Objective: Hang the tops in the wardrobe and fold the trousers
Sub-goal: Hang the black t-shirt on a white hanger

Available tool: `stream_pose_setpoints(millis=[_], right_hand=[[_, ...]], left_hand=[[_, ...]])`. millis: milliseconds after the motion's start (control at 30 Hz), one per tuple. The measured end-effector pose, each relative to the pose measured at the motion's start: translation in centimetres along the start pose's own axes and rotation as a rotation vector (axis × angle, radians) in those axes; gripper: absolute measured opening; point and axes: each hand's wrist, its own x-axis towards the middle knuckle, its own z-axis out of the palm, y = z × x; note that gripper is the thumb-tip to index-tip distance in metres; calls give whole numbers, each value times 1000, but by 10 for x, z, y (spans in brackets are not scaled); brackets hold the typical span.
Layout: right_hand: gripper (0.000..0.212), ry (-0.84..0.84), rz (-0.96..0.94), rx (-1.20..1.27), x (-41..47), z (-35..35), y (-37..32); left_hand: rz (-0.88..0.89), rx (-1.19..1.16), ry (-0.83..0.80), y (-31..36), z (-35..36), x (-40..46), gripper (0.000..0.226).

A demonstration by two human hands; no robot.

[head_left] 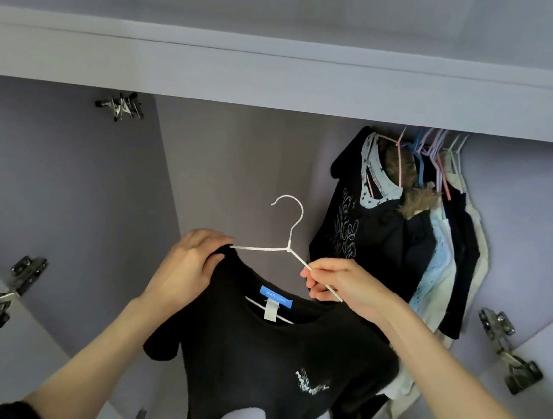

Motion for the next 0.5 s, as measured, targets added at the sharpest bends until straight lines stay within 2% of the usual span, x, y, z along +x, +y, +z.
stream_pose_setpoints(millis=[133, 233, 367, 500], right_hand=[[26, -34, 124, 414, 13, -4, 6], [35, -73, 100, 612, 22, -5, 5], [39, -93, 38, 722, 35, -12, -4], [43, -66, -15, 760, 44, -27, -6]], left_hand=[[179, 144, 147, 20, -13, 14, 37], [282, 249, 295, 44, -26, 28, 64], [379, 432, 493, 70, -43, 53, 81], [318, 560, 550, 82, -53, 79, 97]])
